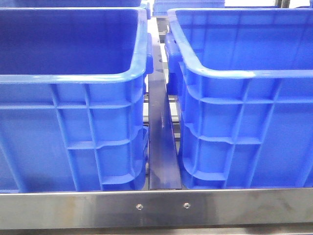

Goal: Pick red and yellow buttons and place in box

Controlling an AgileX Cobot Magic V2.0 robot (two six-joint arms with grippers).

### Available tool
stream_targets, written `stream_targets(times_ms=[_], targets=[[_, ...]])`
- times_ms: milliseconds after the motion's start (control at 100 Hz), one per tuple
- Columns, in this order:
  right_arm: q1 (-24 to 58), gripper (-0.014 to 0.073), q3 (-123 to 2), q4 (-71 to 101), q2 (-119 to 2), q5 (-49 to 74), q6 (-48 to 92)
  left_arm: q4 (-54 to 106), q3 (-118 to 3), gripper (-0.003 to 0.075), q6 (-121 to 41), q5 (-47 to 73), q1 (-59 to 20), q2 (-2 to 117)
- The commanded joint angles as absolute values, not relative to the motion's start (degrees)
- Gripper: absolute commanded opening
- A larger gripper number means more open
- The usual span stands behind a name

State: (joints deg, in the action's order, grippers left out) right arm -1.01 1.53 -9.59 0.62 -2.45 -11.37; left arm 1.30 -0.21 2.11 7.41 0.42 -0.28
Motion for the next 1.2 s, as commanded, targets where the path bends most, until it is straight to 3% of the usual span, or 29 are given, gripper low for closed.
stream_targets(times_ms=[0,440,860,1190], targets=[[-1.1,-0.0069,0.5,-10.2,2.1,-7.3,-11.1,1.4,2.6,-0.0019,2.4,2.4,0.6,-2.3],[-1.1,-0.0069,0.5,-10.2,2.1,-7.3,-11.1,1.4,-0.1,-0.0019,2.4,-1.7,0.6,-2.3],[-1.1,-0.0069,0.5,-10.2,2.1,-7.3,-11.1,1.4,-16.5,-0.0019,2.4,16.1,0.6,4.0],[-1.1,-0.0069,0.5,-10.2,2.1,-7.3,-11.1,1.4,-31.9,-0.0015,2.3,27.3,0.6,21.4]])
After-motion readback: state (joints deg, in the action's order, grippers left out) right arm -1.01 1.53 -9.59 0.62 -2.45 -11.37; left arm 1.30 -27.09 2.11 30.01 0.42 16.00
